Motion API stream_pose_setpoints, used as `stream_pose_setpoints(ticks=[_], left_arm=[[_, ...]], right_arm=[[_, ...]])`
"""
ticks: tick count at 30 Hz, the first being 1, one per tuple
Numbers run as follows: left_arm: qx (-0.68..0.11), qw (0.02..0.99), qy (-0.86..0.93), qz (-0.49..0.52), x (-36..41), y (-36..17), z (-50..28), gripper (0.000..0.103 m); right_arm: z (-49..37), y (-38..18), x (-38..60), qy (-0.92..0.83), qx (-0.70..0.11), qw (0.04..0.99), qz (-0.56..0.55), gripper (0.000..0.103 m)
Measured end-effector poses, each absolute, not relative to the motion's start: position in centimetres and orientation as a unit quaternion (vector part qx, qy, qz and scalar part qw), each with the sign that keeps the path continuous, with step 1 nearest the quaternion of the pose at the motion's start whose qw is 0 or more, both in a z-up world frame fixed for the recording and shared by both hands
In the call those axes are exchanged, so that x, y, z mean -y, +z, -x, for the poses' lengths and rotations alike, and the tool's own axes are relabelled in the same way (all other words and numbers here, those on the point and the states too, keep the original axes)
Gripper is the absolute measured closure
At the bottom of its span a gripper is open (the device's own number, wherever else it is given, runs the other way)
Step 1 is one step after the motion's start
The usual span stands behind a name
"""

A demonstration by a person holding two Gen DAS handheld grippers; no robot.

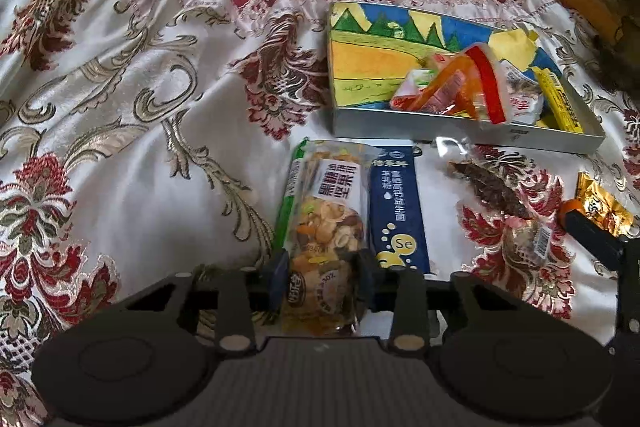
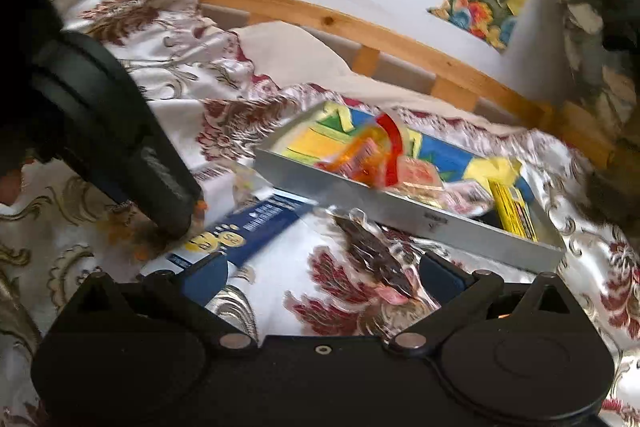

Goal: Organize snacks
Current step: 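Close left tool on nut bar bag while right tool lowers toward blue packet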

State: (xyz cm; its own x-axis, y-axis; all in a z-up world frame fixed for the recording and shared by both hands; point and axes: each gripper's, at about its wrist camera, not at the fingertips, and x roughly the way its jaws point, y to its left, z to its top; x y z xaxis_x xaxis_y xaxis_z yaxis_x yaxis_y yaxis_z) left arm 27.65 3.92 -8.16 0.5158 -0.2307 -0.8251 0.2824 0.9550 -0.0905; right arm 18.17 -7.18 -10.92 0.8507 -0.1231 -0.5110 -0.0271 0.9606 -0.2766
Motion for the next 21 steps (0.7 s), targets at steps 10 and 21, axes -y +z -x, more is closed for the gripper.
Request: stream_pose_setpoints(ticks=[10,21], left_arm=[[-0.468,0.867,-0.171,-0.021,-3.8,-8.8,-28.2,0.058],[-0.499,0.852,-0.156,-0.021,-3.7,-8.5,-28.9,0.064]], right_arm=[[-17.6,-11.7,5.0,0.065,-0.282,0.945,0.152,0.008],[-20.2,-11.8,6.8,0.094,-0.354,0.93,0.032,0.044]])
